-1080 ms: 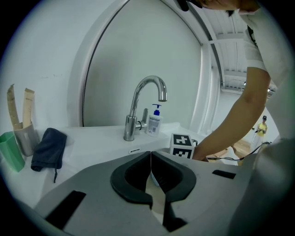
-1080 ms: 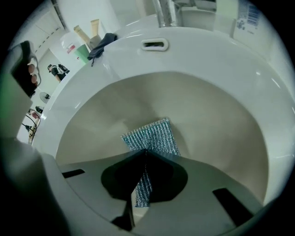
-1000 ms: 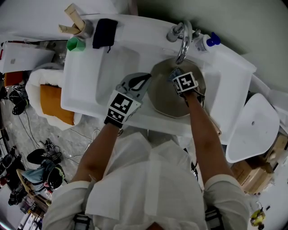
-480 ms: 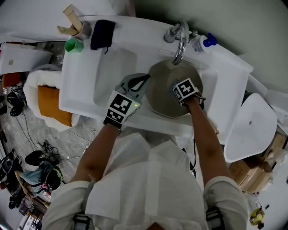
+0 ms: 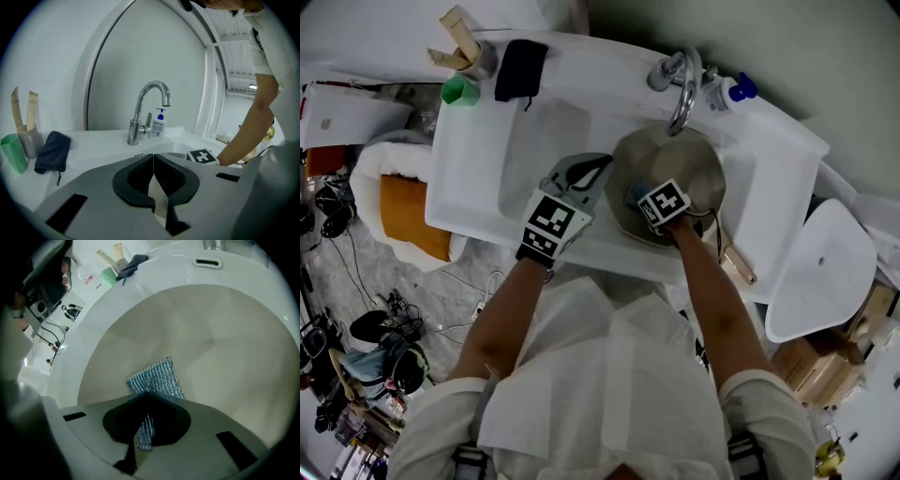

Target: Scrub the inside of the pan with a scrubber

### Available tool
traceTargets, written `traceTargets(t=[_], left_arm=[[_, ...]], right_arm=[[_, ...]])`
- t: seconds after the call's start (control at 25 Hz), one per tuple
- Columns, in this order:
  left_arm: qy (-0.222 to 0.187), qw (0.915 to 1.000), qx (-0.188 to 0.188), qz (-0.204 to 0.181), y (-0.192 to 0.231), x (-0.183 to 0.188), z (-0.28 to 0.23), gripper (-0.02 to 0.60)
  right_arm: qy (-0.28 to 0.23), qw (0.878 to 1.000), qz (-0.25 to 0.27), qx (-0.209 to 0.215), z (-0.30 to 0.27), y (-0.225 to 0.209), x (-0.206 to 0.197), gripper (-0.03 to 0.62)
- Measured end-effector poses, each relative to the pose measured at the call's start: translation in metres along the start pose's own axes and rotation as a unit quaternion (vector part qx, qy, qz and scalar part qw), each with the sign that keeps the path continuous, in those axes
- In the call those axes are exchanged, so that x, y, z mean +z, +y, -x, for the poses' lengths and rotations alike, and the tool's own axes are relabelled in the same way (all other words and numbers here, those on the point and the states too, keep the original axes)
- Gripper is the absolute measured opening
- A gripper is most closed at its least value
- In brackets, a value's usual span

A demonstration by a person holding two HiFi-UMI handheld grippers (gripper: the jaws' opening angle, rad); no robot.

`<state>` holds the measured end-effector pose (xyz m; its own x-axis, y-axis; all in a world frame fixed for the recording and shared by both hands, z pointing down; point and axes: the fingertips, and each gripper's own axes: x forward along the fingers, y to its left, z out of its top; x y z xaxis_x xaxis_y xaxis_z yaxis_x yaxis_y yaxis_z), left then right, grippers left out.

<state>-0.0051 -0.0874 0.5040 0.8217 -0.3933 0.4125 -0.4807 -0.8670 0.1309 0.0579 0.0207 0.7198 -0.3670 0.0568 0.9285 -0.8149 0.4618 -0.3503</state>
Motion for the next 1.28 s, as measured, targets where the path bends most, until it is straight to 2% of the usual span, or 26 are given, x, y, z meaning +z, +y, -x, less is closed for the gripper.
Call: traceTargets(t=[0.24, 0.64, 0.96, 1.28], left_arm=[[-0.006, 1.0000, 0.007, 0.000, 0.005, 0.004, 0.012, 0.017], [-0.009, 0.9998, 0.020, 0.000, 0.014, 0.009, 0.023, 0.017], [-0.008, 0.9995, 0.030, 0.001, 0.021, 0.005, 0.034, 0.017], [-0.008, 0.9993, 0.037, 0.003, 0.027, 0.002, 0.039, 0.017]], right_arm=[[-0.104, 0.994, -0.028, -0.018, 0.017, -0.003, 0.041, 0.014], [-0.224, 0.974, -0.009, -0.042, 0.085, -0.023, 0.114, 0.014], [-0.245, 0.966, 0.037, -0.076, 0.087, -0.015, 0.162, 0.014], [-0.207, 0.972, 0.075, -0.082, 0.071, -0.003, 0.165, 0.014]])
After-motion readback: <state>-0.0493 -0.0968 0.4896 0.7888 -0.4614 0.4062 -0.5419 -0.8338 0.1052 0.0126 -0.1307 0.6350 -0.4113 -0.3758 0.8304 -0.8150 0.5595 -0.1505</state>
